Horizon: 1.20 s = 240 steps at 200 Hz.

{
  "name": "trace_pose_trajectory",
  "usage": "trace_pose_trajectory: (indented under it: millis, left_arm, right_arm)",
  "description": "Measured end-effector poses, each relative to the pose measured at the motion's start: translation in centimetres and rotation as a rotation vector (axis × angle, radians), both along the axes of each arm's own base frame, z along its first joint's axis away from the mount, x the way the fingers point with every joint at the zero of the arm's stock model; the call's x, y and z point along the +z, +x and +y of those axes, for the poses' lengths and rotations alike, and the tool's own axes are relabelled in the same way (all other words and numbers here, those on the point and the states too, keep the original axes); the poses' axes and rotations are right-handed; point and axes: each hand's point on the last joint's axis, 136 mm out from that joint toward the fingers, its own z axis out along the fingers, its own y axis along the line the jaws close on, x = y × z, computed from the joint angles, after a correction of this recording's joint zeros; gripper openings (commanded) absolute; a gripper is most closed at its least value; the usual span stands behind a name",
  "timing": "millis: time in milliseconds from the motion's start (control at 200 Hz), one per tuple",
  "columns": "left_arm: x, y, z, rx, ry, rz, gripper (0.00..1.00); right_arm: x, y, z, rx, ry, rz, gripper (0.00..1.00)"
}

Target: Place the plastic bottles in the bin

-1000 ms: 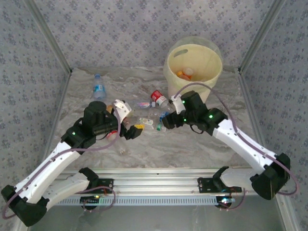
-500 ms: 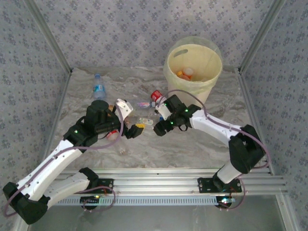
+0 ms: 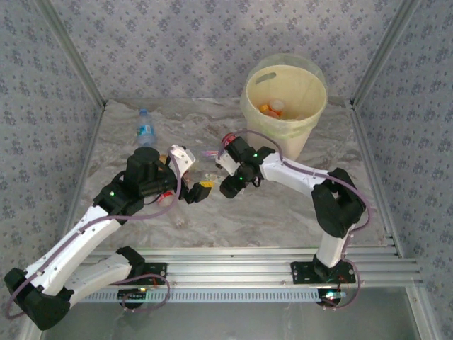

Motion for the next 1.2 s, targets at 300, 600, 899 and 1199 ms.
trace_pose_trajectory:
  millis: [300, 600, 899, 1199]
  left_arm:
    - [-0.6, -0.2, -0.9, -0.032, -0.002, 0.032, 0.99]
    - [-0.5, -0.4, -0.9, -0.042, -0.008, 0.032, 1.0]
    - [-0.5, -0.4, -1.0, -0.046, -0.01, 0.032, 1.0]
    - [-0.4, -0.6, -1.1, -0.052, -0.01, 0.033, 1.0]
  right_arm:
    - [-2.1, -0.5, -0.2, 0.02, -0.116, -0.007, 0.75]
    - [-3.0, -1.4, -0.1, 0.045, -0.17, -0.006, 0.71]
    - [-3.4, -0.8, 0.1, 0.007, -0.171, -0.027, 0.61]
    - [-4.8, -0.2, 0.3, -0.079, -0.149, -0.031, 0.57]
